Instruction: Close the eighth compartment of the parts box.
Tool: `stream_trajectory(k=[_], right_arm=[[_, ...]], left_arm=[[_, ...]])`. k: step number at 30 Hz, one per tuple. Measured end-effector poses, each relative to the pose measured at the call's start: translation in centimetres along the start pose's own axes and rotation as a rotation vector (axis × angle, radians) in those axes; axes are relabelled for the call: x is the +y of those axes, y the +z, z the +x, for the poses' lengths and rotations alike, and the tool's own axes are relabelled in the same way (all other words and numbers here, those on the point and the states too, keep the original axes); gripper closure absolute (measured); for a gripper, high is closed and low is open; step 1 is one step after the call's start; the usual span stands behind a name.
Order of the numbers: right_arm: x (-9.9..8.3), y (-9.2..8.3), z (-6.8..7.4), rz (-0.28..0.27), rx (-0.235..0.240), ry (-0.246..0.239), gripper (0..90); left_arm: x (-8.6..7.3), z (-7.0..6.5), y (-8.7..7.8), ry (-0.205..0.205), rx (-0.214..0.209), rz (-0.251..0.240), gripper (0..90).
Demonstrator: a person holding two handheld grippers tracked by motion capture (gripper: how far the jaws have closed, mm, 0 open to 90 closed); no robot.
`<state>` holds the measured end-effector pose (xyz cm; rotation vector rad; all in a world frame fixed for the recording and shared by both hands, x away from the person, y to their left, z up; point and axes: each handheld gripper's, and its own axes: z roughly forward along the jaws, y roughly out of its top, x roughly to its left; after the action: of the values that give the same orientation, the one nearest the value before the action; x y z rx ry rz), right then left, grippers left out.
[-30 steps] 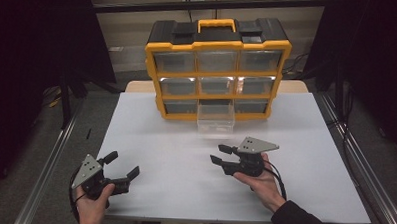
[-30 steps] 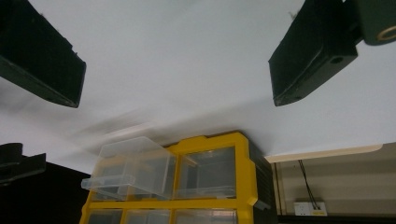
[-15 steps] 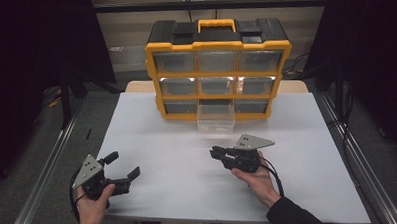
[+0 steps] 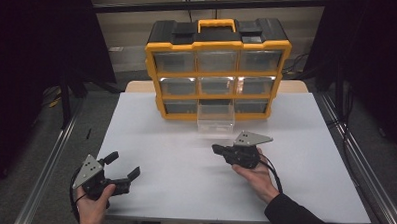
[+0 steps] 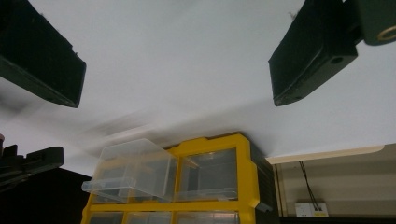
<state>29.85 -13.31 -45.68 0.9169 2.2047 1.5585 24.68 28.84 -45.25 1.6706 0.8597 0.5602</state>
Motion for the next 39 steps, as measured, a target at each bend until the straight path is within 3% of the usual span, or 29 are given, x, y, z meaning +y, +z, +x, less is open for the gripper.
stream_trajectory(k=[15,39], right_arm=[[0.2,1.4,-0.7,0.011,-0.023,-0.002,90.0],[0.6,2.9,-3.1,0.021,-0.081,0.019,90.0]], left_arm=[[0.0,-0.1,0.0,-0.005,0.004,-0.005,3.5],[0.0,0.0,-0.1,-0.008,0.006,-0.005,3.5]])
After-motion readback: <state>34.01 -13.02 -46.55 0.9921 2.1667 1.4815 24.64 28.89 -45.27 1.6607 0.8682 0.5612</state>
